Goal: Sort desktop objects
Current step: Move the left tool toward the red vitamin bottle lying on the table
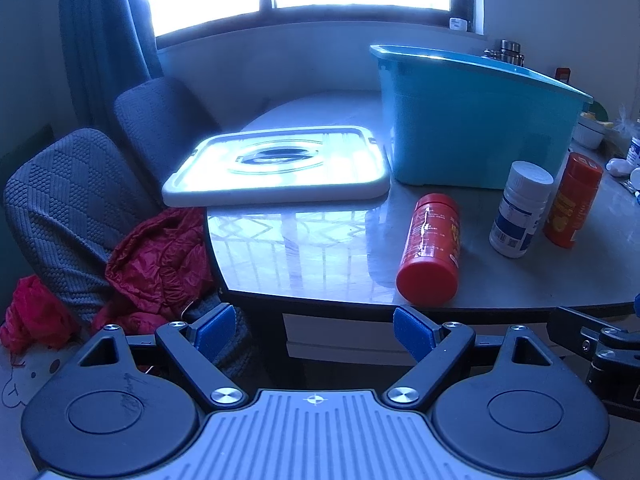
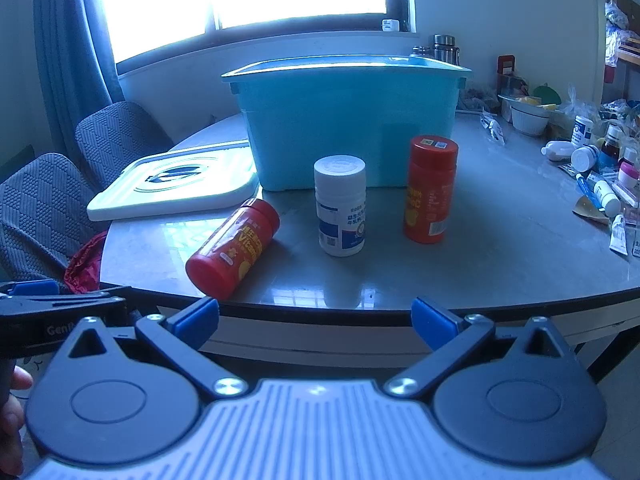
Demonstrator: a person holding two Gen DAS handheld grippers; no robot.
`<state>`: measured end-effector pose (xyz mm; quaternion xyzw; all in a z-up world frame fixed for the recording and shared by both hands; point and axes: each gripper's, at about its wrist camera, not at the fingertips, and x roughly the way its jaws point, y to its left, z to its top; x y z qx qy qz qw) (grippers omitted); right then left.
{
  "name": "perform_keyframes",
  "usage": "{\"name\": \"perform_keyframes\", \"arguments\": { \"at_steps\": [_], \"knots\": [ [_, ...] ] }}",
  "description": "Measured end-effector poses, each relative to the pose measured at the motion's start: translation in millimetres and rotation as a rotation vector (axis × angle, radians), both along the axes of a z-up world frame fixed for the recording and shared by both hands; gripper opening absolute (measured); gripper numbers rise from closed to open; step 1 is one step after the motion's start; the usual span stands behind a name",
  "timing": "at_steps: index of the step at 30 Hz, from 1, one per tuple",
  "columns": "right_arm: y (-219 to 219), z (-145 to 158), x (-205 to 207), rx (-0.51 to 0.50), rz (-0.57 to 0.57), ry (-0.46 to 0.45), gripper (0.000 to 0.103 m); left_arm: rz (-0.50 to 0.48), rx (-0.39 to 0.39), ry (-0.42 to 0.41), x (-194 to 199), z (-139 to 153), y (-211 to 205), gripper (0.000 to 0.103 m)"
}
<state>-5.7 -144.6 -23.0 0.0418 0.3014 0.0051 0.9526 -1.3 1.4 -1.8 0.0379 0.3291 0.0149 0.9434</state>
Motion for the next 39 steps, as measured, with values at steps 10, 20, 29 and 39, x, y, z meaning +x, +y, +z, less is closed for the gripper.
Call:
{"name": "perform_keyframes", "arguments": {
  "at_steps": [10, 20, 29, 39],
  "knots": [
    [-6, -5, -4, -0.003, 0.0, -0.009, 0.103, -0.007, -0.011, -0.017, -5, -4, -5, 0.088],
    [-14, -9, -4, -0.02, -0.011, -0.019, 0.103, -0.019, -0.021, -0.02, 8, -9, -17, 0.088],
    [-23, -8, 0, -0.016, -0.039, -0.02, 0.103, -0.039, -0.024, -0.016, 30, -6, -25, 0.088],
    [-34, -9, 5, -0.014, -0.062, -0.008, 0.103, -0.075, -0.03, -0.002, 50, -6, -36, 0.088]
  ]
}}
